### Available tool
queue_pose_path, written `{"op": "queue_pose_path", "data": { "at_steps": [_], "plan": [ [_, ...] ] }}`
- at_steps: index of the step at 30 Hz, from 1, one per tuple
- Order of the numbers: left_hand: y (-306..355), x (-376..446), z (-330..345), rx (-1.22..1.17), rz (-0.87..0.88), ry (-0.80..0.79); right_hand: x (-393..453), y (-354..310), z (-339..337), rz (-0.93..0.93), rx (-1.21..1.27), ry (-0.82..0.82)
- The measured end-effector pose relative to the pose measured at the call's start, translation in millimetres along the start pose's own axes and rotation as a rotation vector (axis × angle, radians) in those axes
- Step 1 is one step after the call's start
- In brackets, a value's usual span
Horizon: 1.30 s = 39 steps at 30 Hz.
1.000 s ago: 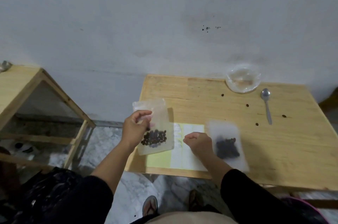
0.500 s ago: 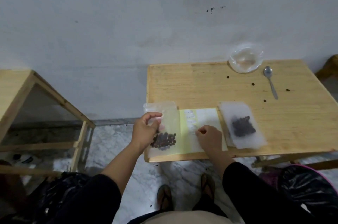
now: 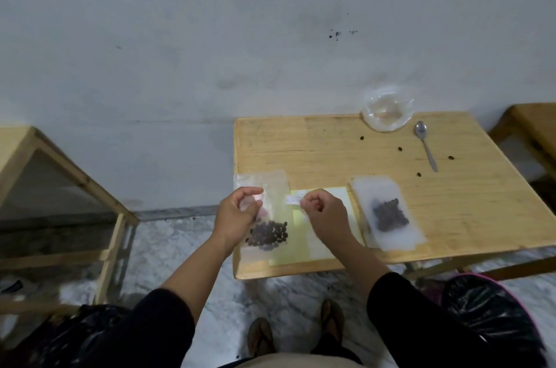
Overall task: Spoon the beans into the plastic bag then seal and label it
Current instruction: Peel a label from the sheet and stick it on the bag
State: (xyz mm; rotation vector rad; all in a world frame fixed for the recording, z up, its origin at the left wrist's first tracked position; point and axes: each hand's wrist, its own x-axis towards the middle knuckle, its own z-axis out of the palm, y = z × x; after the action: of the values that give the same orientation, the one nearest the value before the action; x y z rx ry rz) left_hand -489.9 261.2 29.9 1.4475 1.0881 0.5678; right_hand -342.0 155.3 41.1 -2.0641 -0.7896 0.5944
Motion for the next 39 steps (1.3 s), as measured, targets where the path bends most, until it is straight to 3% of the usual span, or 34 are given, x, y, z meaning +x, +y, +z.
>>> {"op": "queue_pose_path", "data": {
  "at_steps": [7,20,29,34,39],
  "plan": [
    [13.3,6.6,2.2,-0.01,0.069,-0.082,5.4,-34.3,13.1,-0.143,0.045,0.045],
    [26.8,5.6,-1.1,-0.015,0.18,-0.12,11.3,-50.3,10.7,-0.162,0.01,0.026],
    [30.0,1.7,3.4,-0.071,0.158,-0.117,12.4,-43.5,10.2,-0.183,-0.051,0.146],
    [30.9,2.3,3.9,-0.135,0.106,-0.114,7.8,-42.1,7.8,-0.228,0.1,0.194],
    [37.3,2.0,8.5,-0.151,0.118,-0.062,4.7,-44.0,2.4,-0.145,0.332,0.026]
  ]
}}
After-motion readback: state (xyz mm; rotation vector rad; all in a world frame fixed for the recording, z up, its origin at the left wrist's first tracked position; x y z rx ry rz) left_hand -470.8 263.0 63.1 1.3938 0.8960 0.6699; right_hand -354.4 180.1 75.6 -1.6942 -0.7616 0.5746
